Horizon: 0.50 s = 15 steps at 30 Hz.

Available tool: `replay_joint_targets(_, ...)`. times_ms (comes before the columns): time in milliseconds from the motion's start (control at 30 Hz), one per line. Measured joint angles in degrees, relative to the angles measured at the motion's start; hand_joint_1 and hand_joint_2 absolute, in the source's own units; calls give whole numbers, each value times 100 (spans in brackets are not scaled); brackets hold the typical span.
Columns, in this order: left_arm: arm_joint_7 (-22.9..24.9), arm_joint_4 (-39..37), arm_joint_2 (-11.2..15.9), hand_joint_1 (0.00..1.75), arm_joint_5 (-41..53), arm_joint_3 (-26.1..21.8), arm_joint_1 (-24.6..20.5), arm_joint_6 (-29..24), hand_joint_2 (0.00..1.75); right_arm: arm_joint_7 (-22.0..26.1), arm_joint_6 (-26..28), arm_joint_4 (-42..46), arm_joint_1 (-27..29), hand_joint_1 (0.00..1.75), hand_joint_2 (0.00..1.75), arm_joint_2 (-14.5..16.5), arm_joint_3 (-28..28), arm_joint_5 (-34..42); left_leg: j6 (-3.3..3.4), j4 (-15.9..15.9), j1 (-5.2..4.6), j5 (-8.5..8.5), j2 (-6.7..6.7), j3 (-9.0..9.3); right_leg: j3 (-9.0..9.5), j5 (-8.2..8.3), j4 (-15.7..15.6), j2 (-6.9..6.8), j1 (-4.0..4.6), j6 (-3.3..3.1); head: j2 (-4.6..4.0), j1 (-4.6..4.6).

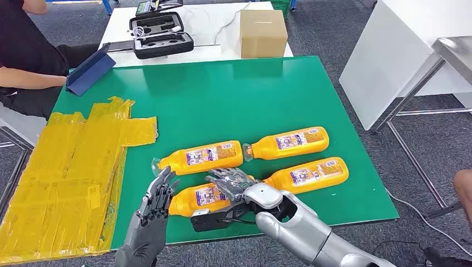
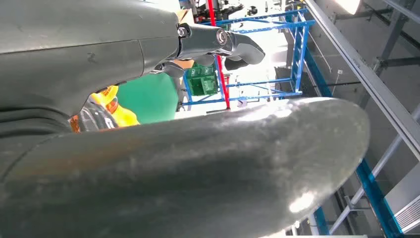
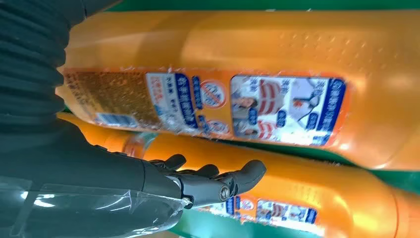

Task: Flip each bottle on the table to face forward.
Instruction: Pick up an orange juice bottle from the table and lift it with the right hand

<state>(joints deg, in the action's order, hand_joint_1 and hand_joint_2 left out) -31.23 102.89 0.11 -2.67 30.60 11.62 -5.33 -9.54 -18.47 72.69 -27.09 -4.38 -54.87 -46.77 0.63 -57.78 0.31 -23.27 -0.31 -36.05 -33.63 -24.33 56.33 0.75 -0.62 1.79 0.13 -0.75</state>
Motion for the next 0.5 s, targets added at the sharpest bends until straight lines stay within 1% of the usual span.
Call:
replay_joint_targets(133,0,-6,0,0,0,0,-4,0,0,18,-74,-79,-35,0,175,25,-49,17,0,0,0,-1,0,0,-1,0,-1,0,0,0,0,3)
replay_joint_targets(167,1,-8,-1,0,1,-1,-6,0,0,40,-187,-106,-61,15,175,27,-83,47,0,0,0,-1,0,0,-1,0,-1,0,0,0,0,2)
replay_joint_targets(200,2,-10,-2,0,1,-2,-9,0,0,78,-381,-139,-104,52,175,23,-139,103,0,0,0,-1,1,0,-2,0,-1,0,0,0,0,2)
replay_joint_targets(267,7,-20,-10,0,5,-5,-28,-2,0,198,-889,-209,-236,139,175,-10,-303,261,0,0,0,0,2,1,-3,0,-1,0,0,0,0,1)
replay_joint_targets(300,11,-31,-17,0,7,-8,-42,-3,0,267,-1133,-243,-311,168,175,-43,-405,354,0,0,0,0,1,1,-2,0,-1,0,0,0,0,1)
replay_joint_targets(333,15,-42,-27,0,9,-11,-56,-5,0,323,-1298,-269,-380,175,175,-79,-501,434,0,0,0,0,1,2,-1,0,-1,0,0,0,0,1)
replay_joint_targets(400,22,-65,-47,0,11,-22,-82,-7,0,388,-1442,-323,-497,175,175,-153,-675,579,0,0,0,1,0,5,1,0,-1,0,0,0,0,0)
replay_joint_targets(500,38,-95,-72,0,11,-38,-110,-5,0,398,-1443,-403,-620,175,175,-228,-842,699,0,-1,0,1,1,10,5,1,-1,0,0,0,0,1)
